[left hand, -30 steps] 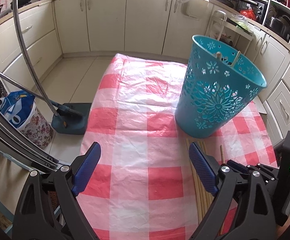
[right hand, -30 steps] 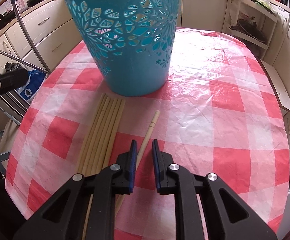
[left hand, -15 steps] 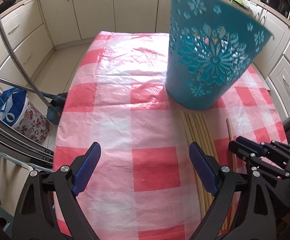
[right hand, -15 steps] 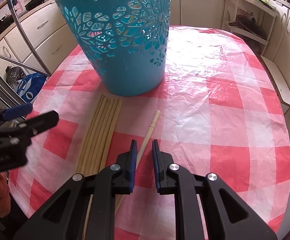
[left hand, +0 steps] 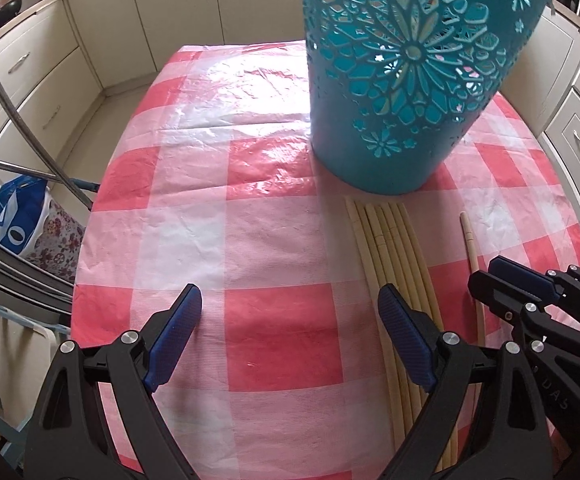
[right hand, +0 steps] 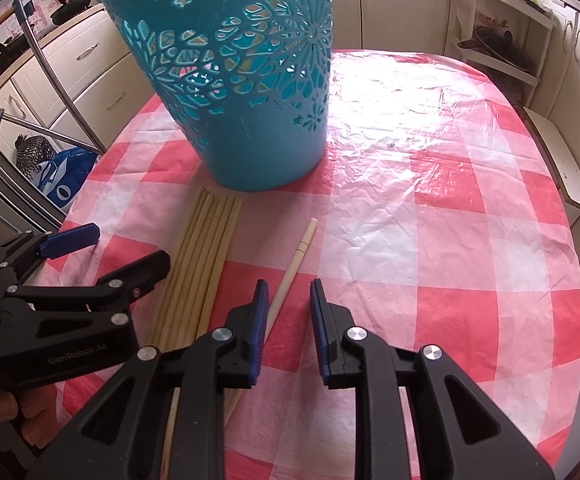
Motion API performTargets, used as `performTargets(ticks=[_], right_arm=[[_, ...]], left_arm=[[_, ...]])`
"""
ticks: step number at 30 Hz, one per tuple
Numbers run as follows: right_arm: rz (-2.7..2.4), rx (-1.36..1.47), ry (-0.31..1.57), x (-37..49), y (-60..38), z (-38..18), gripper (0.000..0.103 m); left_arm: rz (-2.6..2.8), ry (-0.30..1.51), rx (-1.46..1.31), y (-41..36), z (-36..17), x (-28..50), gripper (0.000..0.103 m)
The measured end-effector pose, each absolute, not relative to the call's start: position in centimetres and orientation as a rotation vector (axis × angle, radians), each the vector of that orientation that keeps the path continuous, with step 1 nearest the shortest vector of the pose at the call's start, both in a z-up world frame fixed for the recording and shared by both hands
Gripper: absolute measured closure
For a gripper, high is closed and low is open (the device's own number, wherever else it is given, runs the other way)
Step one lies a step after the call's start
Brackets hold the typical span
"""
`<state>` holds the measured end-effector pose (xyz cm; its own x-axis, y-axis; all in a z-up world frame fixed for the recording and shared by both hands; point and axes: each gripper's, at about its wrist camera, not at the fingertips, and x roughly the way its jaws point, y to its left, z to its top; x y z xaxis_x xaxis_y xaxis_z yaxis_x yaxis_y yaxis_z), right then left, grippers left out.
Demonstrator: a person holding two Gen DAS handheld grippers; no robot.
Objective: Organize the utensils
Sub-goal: 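Grasp another bamboo stick with the left tool while the right tool approaches a stick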
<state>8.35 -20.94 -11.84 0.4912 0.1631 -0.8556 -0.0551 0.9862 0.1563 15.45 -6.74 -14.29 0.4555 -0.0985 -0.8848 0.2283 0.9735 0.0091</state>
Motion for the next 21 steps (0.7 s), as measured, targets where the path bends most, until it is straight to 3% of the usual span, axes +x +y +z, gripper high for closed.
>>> performTargets(ticks=[21], right_arm=[[0.13,0.1,1.048,8.34,-20.84,-11.86,0.072]], left_arm=[[-0.158,1.069,0.163,-7.14,-14.62,15.27,0.016]])
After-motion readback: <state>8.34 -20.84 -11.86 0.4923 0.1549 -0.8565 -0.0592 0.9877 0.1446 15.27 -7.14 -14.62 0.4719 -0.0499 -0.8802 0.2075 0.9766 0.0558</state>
